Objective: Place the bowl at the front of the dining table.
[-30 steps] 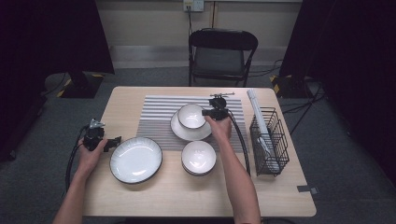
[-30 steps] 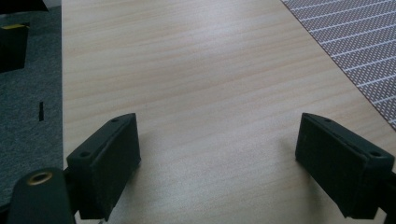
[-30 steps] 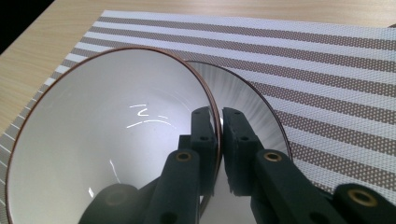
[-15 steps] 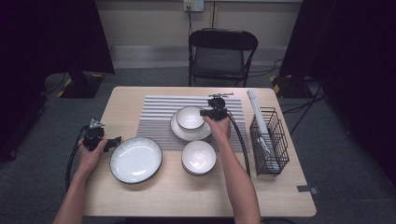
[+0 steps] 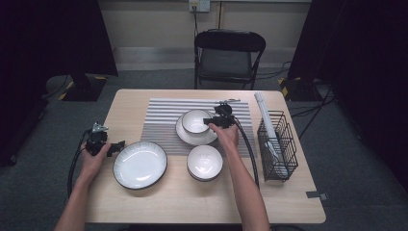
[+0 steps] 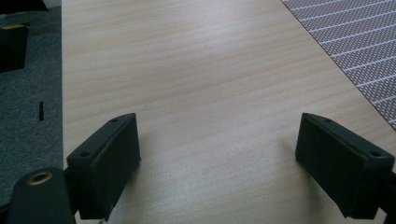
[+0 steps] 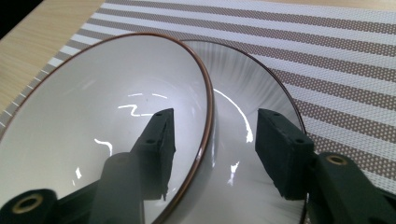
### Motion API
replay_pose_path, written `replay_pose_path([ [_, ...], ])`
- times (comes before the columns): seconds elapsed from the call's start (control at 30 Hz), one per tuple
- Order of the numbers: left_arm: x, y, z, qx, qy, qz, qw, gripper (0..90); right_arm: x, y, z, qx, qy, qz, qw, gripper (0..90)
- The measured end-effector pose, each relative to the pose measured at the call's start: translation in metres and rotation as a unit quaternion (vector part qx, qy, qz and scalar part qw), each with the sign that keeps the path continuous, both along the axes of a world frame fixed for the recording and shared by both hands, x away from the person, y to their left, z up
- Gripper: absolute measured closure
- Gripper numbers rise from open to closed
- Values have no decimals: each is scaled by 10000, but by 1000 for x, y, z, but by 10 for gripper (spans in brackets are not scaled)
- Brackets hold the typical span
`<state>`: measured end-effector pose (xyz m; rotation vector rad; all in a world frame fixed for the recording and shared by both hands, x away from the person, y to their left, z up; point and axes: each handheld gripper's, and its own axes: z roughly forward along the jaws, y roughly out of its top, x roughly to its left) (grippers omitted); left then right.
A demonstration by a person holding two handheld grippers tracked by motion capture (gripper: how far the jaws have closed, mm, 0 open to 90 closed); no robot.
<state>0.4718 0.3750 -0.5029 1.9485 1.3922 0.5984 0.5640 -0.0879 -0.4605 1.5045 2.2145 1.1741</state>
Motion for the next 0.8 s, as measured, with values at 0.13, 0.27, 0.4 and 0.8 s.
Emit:
replay_pose_path([
  [0.13,0,0,0,-1,-1,0,10000,133,-2,0,3,-121,-129,-42,9998,563],
  [0.27,0,0,0,-1,-3,6,10000,133,-3,0,6,-201,-276,-147,9993,622],
  [0.4,0,0,0,0,-1,-2,10000,133,-4,-1,8,-202,-317,-200,9991,630],
  [0.8,0,0,0,1,-4,5,10000,133,-5,-4,12,15,-309,-185,9994,532],
])
